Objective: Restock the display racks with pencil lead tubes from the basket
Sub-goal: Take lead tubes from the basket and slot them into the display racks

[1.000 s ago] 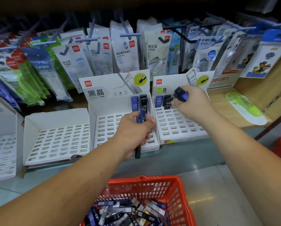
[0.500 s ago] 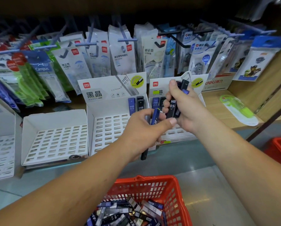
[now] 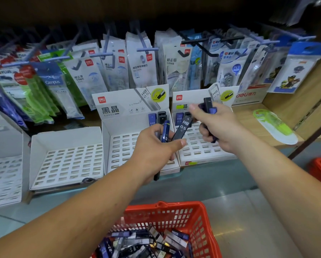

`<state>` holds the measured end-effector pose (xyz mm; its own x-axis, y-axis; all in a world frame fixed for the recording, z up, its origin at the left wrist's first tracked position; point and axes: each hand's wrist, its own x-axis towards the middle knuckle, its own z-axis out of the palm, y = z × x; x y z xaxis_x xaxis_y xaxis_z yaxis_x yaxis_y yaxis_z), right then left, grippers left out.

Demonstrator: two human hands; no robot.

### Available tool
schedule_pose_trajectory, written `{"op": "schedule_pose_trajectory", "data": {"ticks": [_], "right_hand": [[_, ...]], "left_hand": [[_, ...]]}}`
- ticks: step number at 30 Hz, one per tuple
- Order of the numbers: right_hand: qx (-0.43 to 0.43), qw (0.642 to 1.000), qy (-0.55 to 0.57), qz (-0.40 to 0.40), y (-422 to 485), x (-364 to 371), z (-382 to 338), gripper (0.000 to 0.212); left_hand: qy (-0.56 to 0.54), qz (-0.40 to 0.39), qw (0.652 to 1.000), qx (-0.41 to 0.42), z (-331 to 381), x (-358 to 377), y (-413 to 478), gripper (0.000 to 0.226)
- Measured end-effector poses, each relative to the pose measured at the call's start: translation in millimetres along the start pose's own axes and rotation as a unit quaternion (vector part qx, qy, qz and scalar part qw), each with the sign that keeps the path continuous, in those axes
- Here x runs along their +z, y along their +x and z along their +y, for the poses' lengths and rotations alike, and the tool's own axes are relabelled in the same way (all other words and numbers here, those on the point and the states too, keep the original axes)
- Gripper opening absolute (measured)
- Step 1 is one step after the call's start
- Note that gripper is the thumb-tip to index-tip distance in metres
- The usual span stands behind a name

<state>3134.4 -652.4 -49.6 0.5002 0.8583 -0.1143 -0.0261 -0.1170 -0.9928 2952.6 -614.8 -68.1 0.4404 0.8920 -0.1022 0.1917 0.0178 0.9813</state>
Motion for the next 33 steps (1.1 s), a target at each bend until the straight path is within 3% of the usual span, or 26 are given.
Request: {"op": "schedule_pose_trajectory", "data": {"ticks": [6, 8, 11, 14, 16, 23, 29, 31, 33], "right_hand": [[-0.029, 0.995, -0.032, -0.084, -5, -6, -5, 0.01], [-0.034, 0.995, -0.066, -0.07, -6, -6, -8, 0.012], [-0.053, 0.995, -0.086, 0.016, -1, -11, -7, 0.012], [-0.12, 0.979, -0.142, 0.081, 9, -21, 1, 0.014], [-0.157, 0.966, -0.19, 0.082, 13, -24, 6, 0.013], [-0.203, 0.94, -0.266, 0.059, 24, -21, 18, 0.021], [-0.176, 0.903, -0.392, 0.016, 26, -17, 26, 0.013], [-0.173, 0.916, -0.362, 0.017, 26, -14, 28, 0.009], [-0.14, 0.963, -0.225, 0.048, 20, -11, 22, 0.009]], "left_hand": [[-0.016, 0.015, 1.0, -0.022, 0, -6, 2, 0.037], [-0.016, 0.019, 0.999, -0.021, 0, -7, 4, 0.036], [-0.007, 0.016, 1.0, -0.021, -1, -7, 5, 0.027], [-0.022, -0.011, 0.999, -0.048, -3, -4, 6, 0.016], [-0.046, -0.044, 0.995, -0.073, -2, -1, 6, 0.007], [-0.187, -0.091, 0.97, -0.128, 3, -3, 8, 0.027], [-0.138, -0.115, 0.978, -0.105, 0, -5, 7, 0.021], [-0.1, -0.115, 0.984, -0.092, -2, -6, 7, 0.022], [-0.078, -0.107, 0.988, -0.085, -3, -7, 7, 0.02]]}}
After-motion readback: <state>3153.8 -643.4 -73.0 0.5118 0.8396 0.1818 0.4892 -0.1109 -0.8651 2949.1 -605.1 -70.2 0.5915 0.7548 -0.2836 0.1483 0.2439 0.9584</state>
